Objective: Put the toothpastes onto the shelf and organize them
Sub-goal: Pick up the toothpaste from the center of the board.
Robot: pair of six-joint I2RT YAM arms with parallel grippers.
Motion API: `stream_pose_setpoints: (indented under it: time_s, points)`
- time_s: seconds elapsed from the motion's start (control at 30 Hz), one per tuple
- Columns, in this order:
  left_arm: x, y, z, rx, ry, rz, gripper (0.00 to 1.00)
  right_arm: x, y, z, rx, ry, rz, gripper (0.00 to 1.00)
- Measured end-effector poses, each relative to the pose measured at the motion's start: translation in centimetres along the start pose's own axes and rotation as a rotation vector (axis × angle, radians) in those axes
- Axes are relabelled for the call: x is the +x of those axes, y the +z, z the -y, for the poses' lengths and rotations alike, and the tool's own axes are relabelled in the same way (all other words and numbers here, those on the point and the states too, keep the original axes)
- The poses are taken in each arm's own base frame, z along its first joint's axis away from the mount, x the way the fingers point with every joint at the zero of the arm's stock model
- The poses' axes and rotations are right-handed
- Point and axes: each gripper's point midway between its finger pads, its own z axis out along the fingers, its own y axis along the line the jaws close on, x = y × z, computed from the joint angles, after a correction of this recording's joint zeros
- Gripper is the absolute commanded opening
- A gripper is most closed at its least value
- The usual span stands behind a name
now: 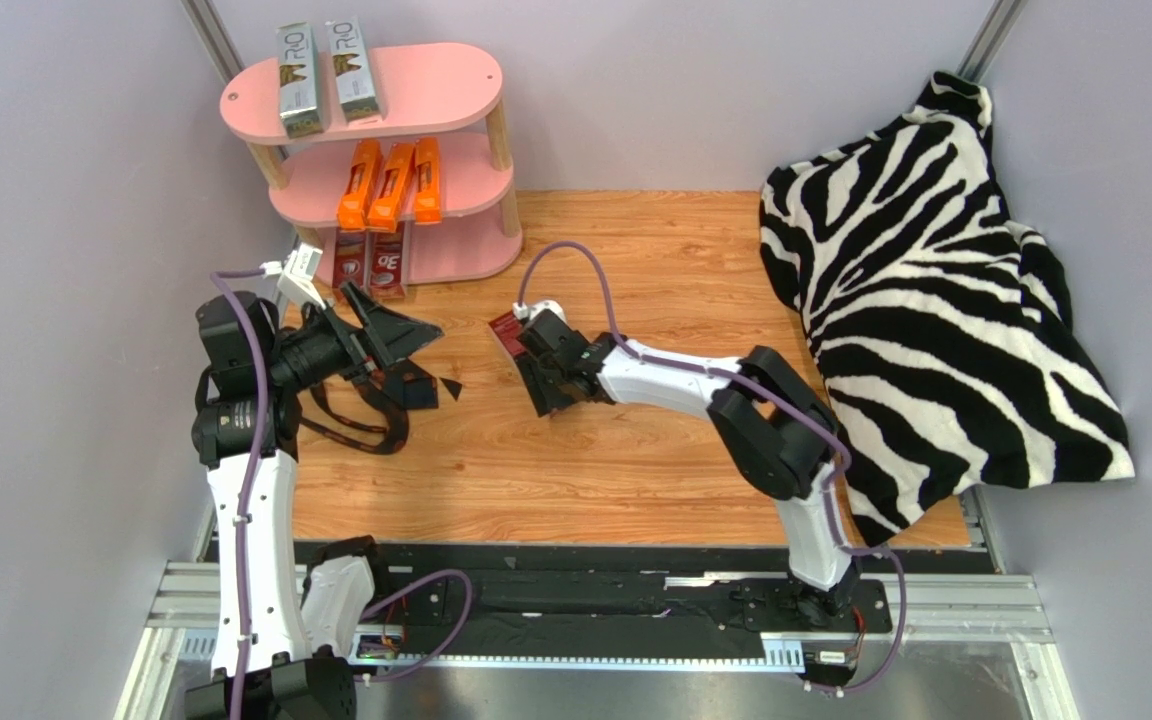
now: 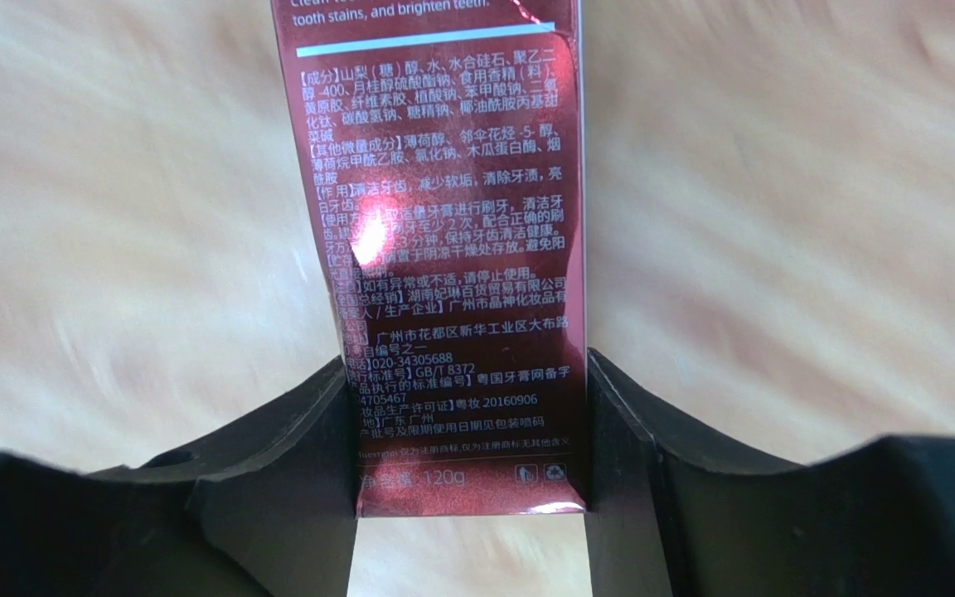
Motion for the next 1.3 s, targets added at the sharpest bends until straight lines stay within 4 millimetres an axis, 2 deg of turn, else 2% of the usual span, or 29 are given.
stream_pose_setpoints:
  time_s: [0.13, 0.23, 0.33, 0.43, 0.53, 0.67, 0.83, 0.97, 1.1, 1.2, 1.3]
  points:
    - [0.4, 0.3, -0.9, -0.006, -0.001, 0.000, 0.99, 2.2, -4.0, 1.2, -0.015, -0.015, 0.003, 0.39]
    - [0.3, 0.5, -1.1, -0.003, -0.001, -0.001, 0.99, 1.8, -7.6, 1.2, -0.043, -0.040, 0.061, 0.38]
    - [-0.1, 1.1, -1.5, 0.017, -0.004, -0.014, 0.99, 1.0, -11.5, 0.4, -0.081, -0.071, 0.141, 0.38]
    - [-0.1, 2.2, -2.7, 0.034, -0.040, -0.048, 0.99, 0.5, -15.5, -0.8, -0.128, -0.103, 0.225, 0.38]
    - [1.1, 3.6, -4.3, 0.024, -0.097, -0.114, 0.99, 0.8, -19.0, -2.1, -0.189, -0.157, 0.281, 0.39]
    - [3.1, 5.2, -4.2, 0.043, -0.112, -0.216, 0.99, 1.9, -22.2, -3.4, -0.253, -0.237, 0.314, 0.39]
    - [4.4, 5.7, -3.1, 0.096, -0.100, -0.283, 0.99, 3.5, -23.5, -3.1, -0.253, -0.313, 0.290, 0.39]
    - [5.2, 5.8, -2.3, 0.126, -0.085, -0.323, 0.92, 4.4, -23.4, -2.6, -0.231, -0.351, 0.261, 0.39]
    - [6.8, 6.1, -1.2, 0.163, -0.073, -0.392, 0.89, 4.6, -23.3, -2.1, -0.205, -0.365, 0.254, 0.39]
    - [8.1, 6.3, -0.5, 0.178, -0.062, -0.442, 0.84, 4.8, -23.3, -1.9, -0.194, -0.372, 0.248, 0.39]
    - [8.6, 6.4, -0.3, 0.182, -0.044, -0.458, 0.81, 4.9, -23.5, -1.8, -0.197, -0.378, 0.248, 0.39]
